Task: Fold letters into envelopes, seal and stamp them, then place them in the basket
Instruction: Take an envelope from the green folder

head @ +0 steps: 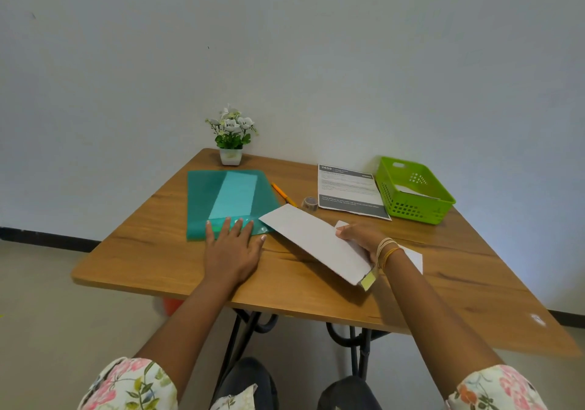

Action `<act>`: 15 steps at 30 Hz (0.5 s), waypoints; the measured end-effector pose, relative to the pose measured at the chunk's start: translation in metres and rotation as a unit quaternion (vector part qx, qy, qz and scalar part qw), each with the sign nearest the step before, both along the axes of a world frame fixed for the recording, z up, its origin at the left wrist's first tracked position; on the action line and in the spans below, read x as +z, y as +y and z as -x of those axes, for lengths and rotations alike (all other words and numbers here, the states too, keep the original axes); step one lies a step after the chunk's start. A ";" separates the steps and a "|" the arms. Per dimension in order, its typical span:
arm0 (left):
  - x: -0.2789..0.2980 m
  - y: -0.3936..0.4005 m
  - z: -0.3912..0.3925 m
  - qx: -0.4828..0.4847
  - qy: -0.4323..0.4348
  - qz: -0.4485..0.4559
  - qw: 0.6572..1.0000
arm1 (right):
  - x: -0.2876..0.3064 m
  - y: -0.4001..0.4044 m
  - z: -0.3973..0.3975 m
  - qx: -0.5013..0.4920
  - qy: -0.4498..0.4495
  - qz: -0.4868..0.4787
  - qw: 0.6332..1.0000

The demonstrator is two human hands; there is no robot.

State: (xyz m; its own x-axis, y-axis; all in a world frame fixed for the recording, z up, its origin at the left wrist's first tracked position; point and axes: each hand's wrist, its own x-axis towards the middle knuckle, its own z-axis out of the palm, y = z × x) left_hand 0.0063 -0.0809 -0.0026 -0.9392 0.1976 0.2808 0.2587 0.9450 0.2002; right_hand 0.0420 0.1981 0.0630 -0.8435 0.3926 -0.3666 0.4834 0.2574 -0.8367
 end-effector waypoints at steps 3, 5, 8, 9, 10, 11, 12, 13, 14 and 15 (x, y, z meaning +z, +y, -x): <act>0.000 0.000 -0.002 0.039 -0.012 0.011 0.999 | 0.000 -0.004 0.003 0.058 0.006 -0.074 0.996; 0.002 0.000 0.001 0.055 -0.017 0.016 0.998 | -0.001 -0.005 0.006 0.079 0.002 -0.119 0.990; 0.002 -0.001 0.003 0.082 -0.028 0.025 0.996 | -0.008 -0.005 0.010 0.070 -0.007 -0.152 0.986; 0.001 -0.001 0.002 0.096 -0.034 0.023 0.995 | -0.011 -0.005 0.009 0.063 -0.010 -0.161 0.985; 0.000 -0.001 0.001 0.109 -0.039 0.016 0.993 | -0.015 -0.003 0.009 0.054 -0.009 -0.169 0.984; 0.000 0.000 0.000 0.120 -0.041 0.006 0.992 | -0.018 -0.001 0.009 0.046 -0.007 -0.177 0.983; 0.000 0.001 -0.001 0.126 -0.039 -0.003 0.991 | -0.021 0.000 0.009 0.037 -0.001 -0.181 0.983; 0.001 0.002 -0.002 0.129 -0.031 -0.009 0.991 | -0.022 0.001 0.008 0.028 0.005 -0.182 0.983; 0.001 0.003 -0.002 0.130 -0.019 -0.012 0.991 | -0.023 0.002 0.009 0.014 0.010 -0.179 0.984; 0.002 0.004 -0.002 0.129 -0.003 -0.014 0.992 | -0.023 0.001 0.009 -0.001 0.014 -0.172 0.985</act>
State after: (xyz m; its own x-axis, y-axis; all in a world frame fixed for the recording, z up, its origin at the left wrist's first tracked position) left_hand 0.0083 -0.0771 -0.0004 -0.9595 -0.0567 0.2761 0.0078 0.9738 0.2273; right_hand 0.0334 0.1994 0.0396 -0.8500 0.4919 -0.1885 0.4628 0.5265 -0.7132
